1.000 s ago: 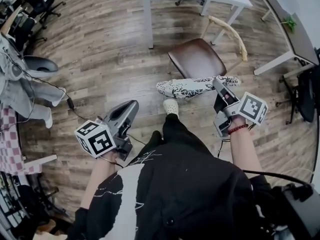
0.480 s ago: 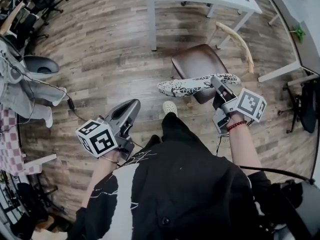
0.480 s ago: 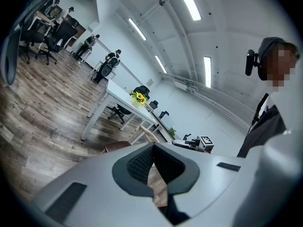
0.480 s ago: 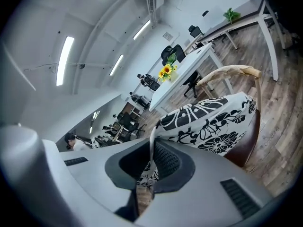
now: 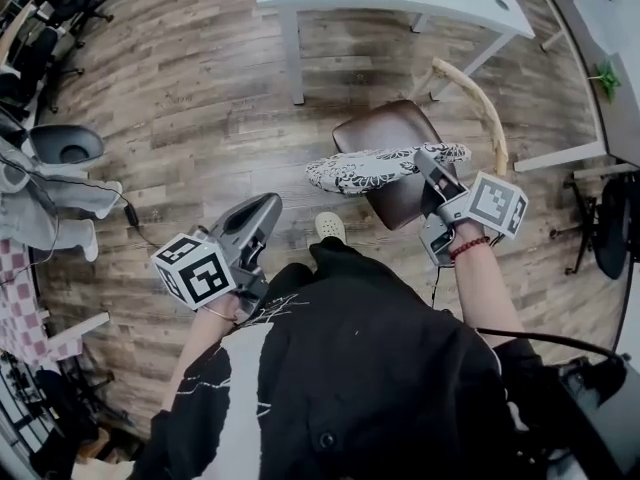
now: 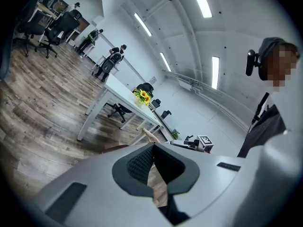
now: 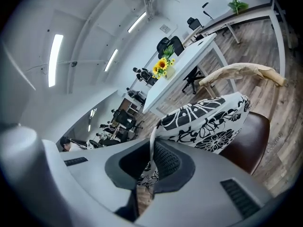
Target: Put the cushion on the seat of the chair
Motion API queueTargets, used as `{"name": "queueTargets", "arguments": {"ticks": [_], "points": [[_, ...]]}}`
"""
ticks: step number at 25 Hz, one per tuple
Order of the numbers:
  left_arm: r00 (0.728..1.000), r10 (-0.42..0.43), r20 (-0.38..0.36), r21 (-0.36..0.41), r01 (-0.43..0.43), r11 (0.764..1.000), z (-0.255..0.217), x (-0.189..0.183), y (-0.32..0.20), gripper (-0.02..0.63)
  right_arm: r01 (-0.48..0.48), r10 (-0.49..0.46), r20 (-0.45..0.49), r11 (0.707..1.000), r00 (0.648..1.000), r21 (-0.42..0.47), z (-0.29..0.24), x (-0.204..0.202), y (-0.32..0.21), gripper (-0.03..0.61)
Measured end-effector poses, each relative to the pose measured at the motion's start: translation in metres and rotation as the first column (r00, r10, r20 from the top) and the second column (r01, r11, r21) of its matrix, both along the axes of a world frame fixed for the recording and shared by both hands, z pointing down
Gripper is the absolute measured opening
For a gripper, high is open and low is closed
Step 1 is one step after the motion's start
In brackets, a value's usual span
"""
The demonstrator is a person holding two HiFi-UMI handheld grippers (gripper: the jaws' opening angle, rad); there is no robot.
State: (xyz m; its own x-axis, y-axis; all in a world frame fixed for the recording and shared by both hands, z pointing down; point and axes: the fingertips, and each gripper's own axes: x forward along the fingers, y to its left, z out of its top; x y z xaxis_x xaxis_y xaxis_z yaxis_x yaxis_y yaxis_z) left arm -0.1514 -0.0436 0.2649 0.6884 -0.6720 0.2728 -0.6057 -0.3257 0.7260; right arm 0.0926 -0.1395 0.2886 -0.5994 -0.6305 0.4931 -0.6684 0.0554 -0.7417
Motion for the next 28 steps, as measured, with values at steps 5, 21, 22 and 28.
{"name": "queueTargets", "arguments": {"ticks": [5, 21, 22, 28], "points": [[1.0, -0.011, 0.003, -0.026, 0.012, 1.0, 0.007, 0.004, -0.029, 0.011, 0.03, -0.03, 0.022, 1.0, 0.999, 0.0, 0.007, -0.005, -0.037, 0.029], [0.994, -0.098, 0.05, -0.095, 0.102, 0.99, 0.02, 0.0, -0.098, 0.011, 0.073, -0.073, 0.006, 0.996, 0.997, -0.043, 0.05, 0.003, -0.141, 0.029], [0.994, -0.096, 0.049, -0.101, 0.101, 0.99, 0.021, 0.001, -0.099, 0.011, 0.07, -0.07, 0.01, 0.996, 0.998, -0.052, 0.055, 0.004, -0.14, 0.029], [0.995, -0.053, 0.079, -0.121, 0.063, 0.991, 0.02, 0.012, -0.105, 0.011, 0.058, -0.05, 0.062, 0.989, 0.997, -0.137, 0.088, 0.016, -0.125, 0.029]]}}
